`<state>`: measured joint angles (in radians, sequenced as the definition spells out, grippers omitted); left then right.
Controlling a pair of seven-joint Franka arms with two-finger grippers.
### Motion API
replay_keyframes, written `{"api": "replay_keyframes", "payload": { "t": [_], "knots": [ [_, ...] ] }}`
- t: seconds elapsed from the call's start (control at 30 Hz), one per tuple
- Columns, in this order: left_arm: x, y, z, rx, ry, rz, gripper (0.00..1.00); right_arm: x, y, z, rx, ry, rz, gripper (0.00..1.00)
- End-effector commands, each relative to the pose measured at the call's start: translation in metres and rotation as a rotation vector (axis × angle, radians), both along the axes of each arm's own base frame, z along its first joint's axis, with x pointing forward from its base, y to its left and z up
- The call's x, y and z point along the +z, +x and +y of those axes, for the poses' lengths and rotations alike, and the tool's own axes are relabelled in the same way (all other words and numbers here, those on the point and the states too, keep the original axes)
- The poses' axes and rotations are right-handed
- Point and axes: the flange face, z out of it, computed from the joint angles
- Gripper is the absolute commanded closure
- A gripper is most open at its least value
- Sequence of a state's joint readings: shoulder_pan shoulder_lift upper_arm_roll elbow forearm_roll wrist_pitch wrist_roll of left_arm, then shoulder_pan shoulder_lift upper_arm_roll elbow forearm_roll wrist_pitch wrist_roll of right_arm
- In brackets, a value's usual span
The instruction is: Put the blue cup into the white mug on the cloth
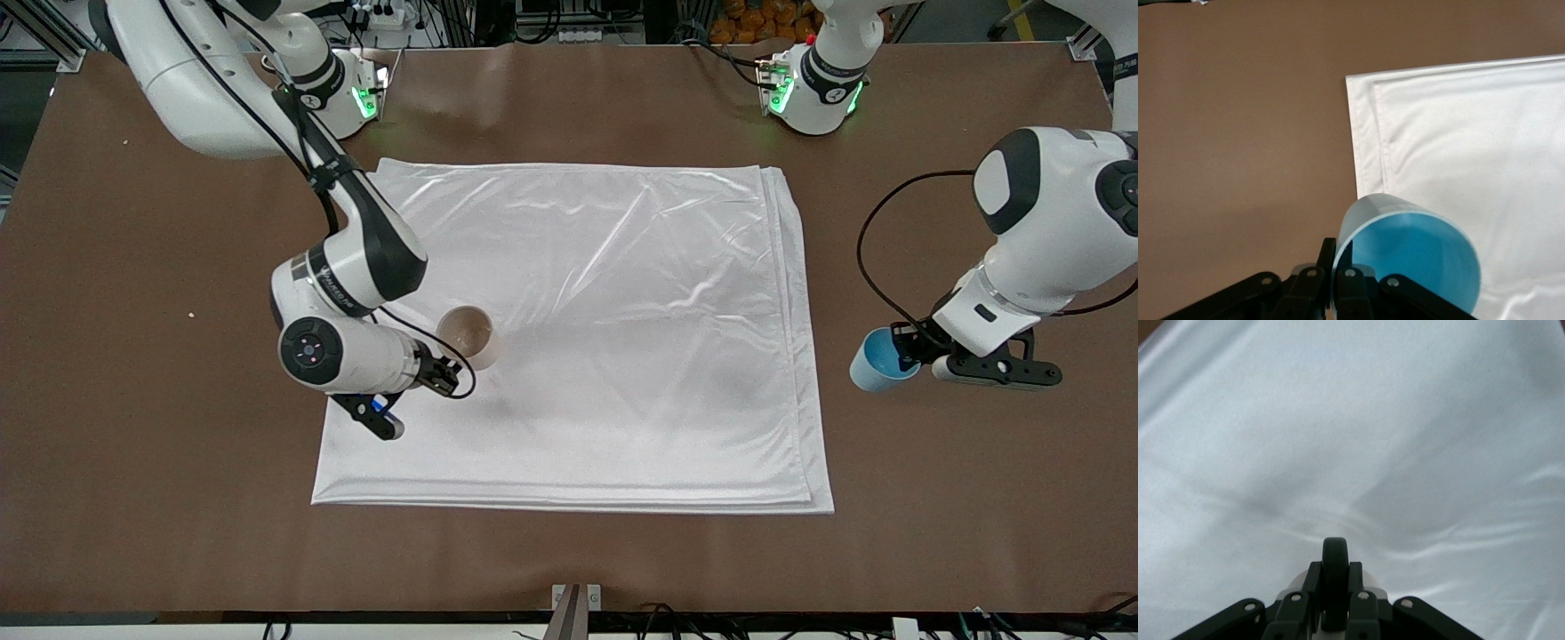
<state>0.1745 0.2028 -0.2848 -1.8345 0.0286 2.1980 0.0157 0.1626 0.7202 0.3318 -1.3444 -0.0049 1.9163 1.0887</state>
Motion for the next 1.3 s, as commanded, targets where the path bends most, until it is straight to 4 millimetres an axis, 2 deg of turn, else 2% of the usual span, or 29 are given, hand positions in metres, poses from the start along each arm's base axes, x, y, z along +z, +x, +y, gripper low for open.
{"api": "replay_keyframes", "payload": {
  "t": [0.0,0.17,0.3,0.4,0.5,0.6,0.77,0.87,1.07,1.13,1.17,1.27],
  "knots": [
    [0.010,-0.007,-0.015,-0.025,0.003,0.003,1.00,-0.003,-0.010,0.034,-0.073,0.015,-0.001,0.98],
    [0.012,-0.011,-0.033,-0.055,-0.002,0.009,1.00,-0.016,-0.022,0.064,-0.119,0.004,-0.004,0.98],
    [0.012,-0.013,-0.046,-0.076,-0.007,0.011,1.00,-0.020,-0.030,0.077,-0.128,-0.004,-0.001,0.98],
    [0.012,-0.015,-0.061,-0.064,-0.017,0.012,1.00,-0.034,-0.031,0.084,-0.154,-0.001,-0.001,0.98],
    [0.013,-0.019,-0.077,-0.038,-0.030,0.017,1.00,-0.047,-0.039,0.102,-0.161,0.001,-0.010,0.98],
    [0.014,-0.022,-0.090,-0.038,-0.038,0.016,1.00,-0.056,-0.042,0.107,-0.175,-0.015,-0.008,0.98],
    [0.015,-0.028,-0.111,-0.046,-0.048,0.021,1.00,-0.071,-0.053,0.128,-0.199,-0.008,-0.022,0.98],
    [0.015,-0.034,-0.129,-0.019,-0.063,0.029,1.00,-0.081,-0.055,0.136,-0.222,-0.007,-0.037,0.98],
    [0.014,-0.043,-0.161,0.026,-0.084,0.041,1.00,-0.090,-0.057,0.137,-0.234,-0.022,-0.035,0.96],
    [0.015,-0.044,-0.174,0.022,-0.093,0.042,1.00,-0.093,-0.057,0.136,-0.234,-0.024,-0.031,0.86],
    [0.015,-0.045,-0.179,0.029,-0.098,0.042,1.00,-0.093,-0.057,0.136,-0.234,-0.024,-0.031,0.75],
    [0.016,-0.051,-0.199,0.065,-0.111,0.049,1.00,-0.093,-0.054,0.132,-0.246,-0.020,-0.026,0.25]
  ]
}}
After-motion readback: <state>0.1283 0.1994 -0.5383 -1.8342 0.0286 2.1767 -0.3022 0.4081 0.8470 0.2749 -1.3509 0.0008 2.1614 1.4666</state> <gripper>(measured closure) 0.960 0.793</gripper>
